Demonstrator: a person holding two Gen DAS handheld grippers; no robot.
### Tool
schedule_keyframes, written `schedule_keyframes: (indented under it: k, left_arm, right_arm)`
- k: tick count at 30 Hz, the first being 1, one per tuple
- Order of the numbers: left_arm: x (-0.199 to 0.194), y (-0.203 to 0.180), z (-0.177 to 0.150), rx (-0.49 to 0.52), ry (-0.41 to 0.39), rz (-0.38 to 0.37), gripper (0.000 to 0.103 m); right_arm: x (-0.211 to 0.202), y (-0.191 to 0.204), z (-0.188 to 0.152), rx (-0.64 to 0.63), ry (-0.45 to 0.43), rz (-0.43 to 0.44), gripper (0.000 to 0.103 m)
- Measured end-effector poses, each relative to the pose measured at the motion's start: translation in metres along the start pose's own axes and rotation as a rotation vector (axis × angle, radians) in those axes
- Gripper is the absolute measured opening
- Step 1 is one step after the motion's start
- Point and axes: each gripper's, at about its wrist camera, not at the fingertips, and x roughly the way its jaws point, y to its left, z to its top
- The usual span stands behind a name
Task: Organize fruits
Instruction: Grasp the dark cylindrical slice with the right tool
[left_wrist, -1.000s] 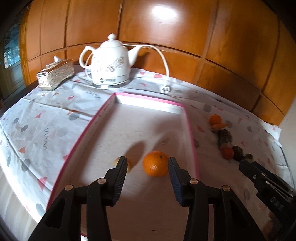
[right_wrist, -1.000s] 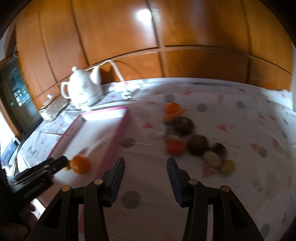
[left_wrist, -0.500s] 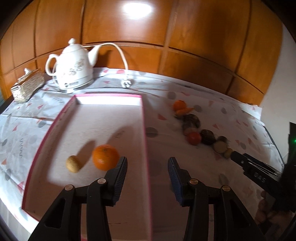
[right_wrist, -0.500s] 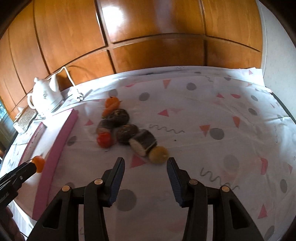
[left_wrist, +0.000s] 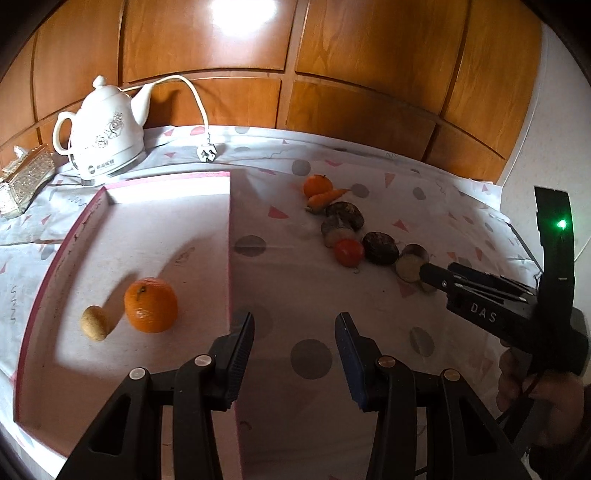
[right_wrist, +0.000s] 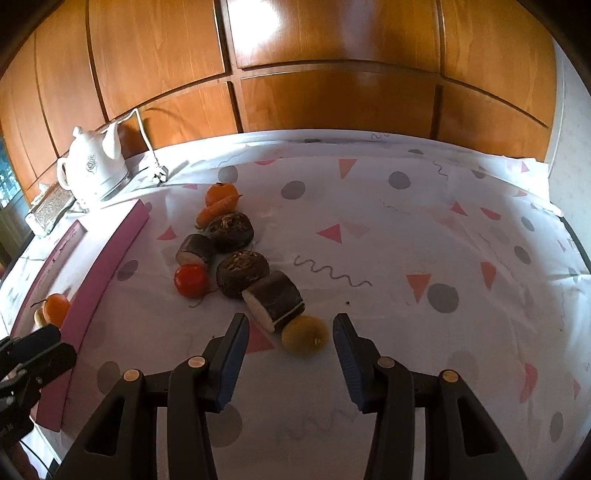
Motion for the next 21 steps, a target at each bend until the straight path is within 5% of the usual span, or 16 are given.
schedule_keyframes:
  k: [10, 11, 12, 21]
  left_arm:
    - [0.022, -0.01, 0.013, -0.019, 0.032, -0.034, 0.046]
    - [0.024, -0.011, 0.016, -0.02, 0.033, -0.038, 0.046]
    - [0.027, -0.012, 0.018, -0.021, 0.032, -0.039, 0.046]
    - [0.055, -0.024, 0.035, -0.026, 0.053, -0.044, 0.046]
  right_arm:
    - [0.017, 0.008, 0.009, -0.056, 0.0, 0.022, 0.049]
    - [0.018, 0.008, 0.009, -0.061, -0.003, 0.018, 0.047]
    - [0.018, 0.008, 0.009, -0.065, -0.011, 0.017, 0.034]
    - [0.019, 0.005, 0.008, -0.059, -0.042, 0.028, 0.034]
